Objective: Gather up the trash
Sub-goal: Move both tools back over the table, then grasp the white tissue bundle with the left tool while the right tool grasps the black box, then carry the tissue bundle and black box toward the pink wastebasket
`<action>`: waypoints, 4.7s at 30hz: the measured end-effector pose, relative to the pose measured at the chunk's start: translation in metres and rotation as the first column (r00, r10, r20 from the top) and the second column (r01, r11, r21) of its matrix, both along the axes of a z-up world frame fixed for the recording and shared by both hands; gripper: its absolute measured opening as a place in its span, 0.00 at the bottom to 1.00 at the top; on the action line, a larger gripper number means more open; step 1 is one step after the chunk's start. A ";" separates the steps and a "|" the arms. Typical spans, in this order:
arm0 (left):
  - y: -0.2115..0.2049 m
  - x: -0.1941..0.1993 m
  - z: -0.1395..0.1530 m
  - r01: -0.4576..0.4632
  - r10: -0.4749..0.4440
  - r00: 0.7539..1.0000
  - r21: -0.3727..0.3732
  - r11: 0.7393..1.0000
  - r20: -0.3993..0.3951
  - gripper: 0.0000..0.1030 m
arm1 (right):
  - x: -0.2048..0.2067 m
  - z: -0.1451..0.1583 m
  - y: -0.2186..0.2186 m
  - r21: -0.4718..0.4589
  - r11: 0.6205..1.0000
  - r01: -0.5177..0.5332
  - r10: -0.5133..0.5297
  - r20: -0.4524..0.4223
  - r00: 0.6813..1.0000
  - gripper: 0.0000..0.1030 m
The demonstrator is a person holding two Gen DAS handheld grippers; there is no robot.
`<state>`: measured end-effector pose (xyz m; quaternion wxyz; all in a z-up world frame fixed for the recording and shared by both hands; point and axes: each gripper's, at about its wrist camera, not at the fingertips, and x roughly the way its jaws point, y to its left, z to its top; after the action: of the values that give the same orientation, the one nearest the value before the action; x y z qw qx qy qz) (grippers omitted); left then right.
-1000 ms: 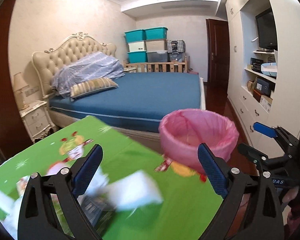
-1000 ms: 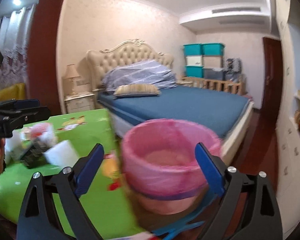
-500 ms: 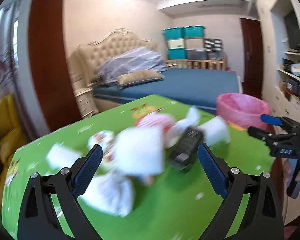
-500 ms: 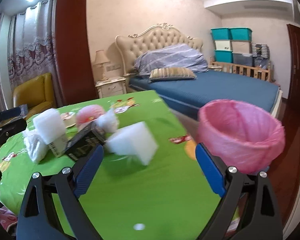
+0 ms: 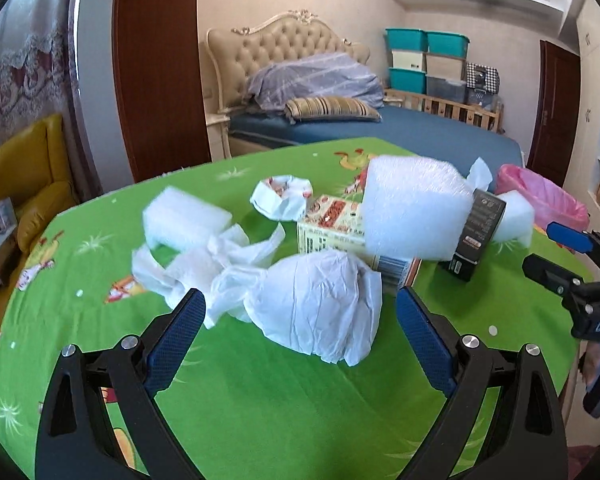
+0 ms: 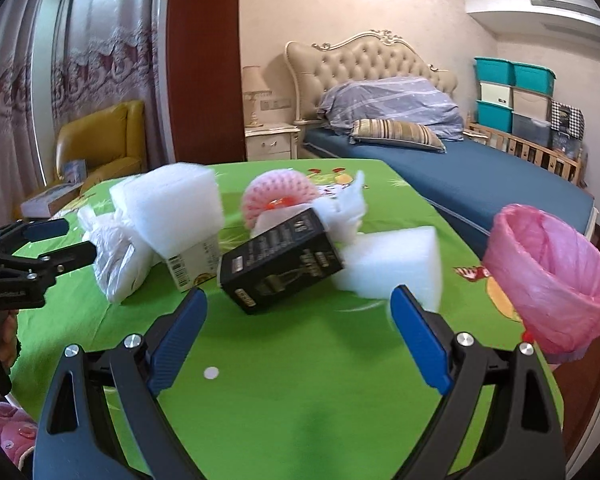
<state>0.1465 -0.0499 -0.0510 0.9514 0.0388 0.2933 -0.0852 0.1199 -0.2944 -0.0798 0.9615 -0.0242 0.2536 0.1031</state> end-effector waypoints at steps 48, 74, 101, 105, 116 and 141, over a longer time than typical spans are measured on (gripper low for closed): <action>0.023 -0.037 0.008 -0.027 0.038 0.987 -0.071 0.997 0.157 0.41 | 0.110 -0.003 0.074 -0.110 0.988 0.108 -0.129 -0.209 0.969 0.78; 0.019 -0.029 0.005 -0.036 0.042 0.991 -0.045 0.998 0.128 0.41 | 0.052 -0.014 0.069 -0.107 0.994 -0.016 -0.011 -0.249 0.969 0.47; -0.019 -0.039 0.003 0.034 -0.042 0.989 0.053 0.998 0.145 0.41 | -0.037 0.013 0.047 0.012 0.995 -0.097 0.096 0.055 0.994 0.36; -0.033 -0.045 0.007 0.077 -0.085 0.983 0.053 0.996 0.162 0.41 | -0.042 0.015 0.036 0.014 0.997 -0.070 0.069 0.081 0.994 0.36; -0.073 -0.033 0.020 0.166 -0.172 0.971 0.051 0.985 0.164 0.41 | -0.055 0.024 0.005 0.021 1.000 0.007 -0.009 0.135 0.991 0.36; -0.245 0.038 0.050 0.457 -0.451 0.887 -0.050 0.888 0.099 0.41 | -0.055 0.049 -0.162 0.009 0.941 0.337 -0.330 0.225 0.917 0.36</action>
<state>0.1845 -0.2952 -0.0009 0.9173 0.0758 0.2325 -0.3141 0.0653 -0.4569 -0.0305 0.9868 -0.0064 0.1461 -0.0695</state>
